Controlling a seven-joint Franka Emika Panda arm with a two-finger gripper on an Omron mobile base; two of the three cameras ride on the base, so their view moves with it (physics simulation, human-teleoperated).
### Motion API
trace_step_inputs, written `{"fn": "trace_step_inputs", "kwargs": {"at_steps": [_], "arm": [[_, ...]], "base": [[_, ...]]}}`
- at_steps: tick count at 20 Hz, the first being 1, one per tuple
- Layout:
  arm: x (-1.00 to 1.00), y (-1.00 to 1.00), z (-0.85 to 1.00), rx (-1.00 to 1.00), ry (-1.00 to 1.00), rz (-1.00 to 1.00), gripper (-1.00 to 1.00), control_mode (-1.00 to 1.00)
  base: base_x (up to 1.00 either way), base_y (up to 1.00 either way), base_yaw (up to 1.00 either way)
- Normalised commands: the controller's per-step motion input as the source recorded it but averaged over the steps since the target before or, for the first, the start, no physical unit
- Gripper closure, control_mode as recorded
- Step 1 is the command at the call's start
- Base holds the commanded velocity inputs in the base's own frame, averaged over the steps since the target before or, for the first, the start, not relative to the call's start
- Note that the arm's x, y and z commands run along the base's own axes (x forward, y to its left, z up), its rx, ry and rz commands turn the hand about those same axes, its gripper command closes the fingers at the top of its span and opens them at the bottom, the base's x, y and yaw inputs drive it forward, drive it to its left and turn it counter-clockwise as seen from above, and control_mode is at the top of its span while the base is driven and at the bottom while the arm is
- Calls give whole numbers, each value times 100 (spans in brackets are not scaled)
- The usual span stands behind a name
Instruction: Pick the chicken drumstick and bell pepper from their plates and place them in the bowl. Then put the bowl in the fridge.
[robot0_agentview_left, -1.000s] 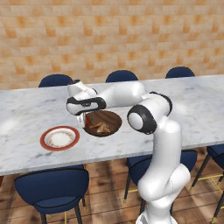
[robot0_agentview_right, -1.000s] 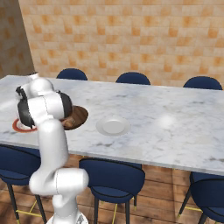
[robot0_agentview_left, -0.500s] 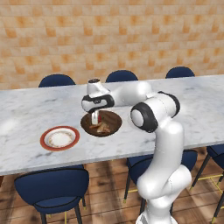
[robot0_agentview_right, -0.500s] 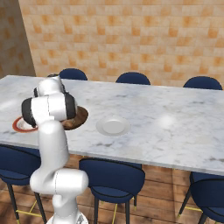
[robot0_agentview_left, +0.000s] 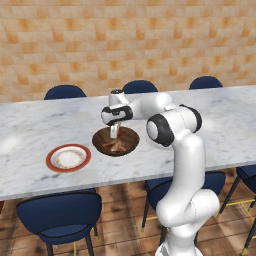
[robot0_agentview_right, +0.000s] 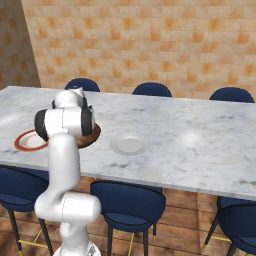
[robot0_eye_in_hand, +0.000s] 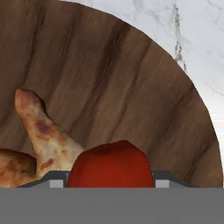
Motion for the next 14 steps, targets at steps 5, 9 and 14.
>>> {"fn": "trace_step_inputs", "kwargs": {"at_steps": [5, 9, 14], "arm": [[14, -7, -12, 1, 0, -10, 100, -100], [2, 0, -14, 2, 0, -9, 100, -100], [0, 0, -15, 1, 0, -5, -100, -100]], "base": [[0, 0, 0], [0, 0, 0], [0, 0, 0]]}}
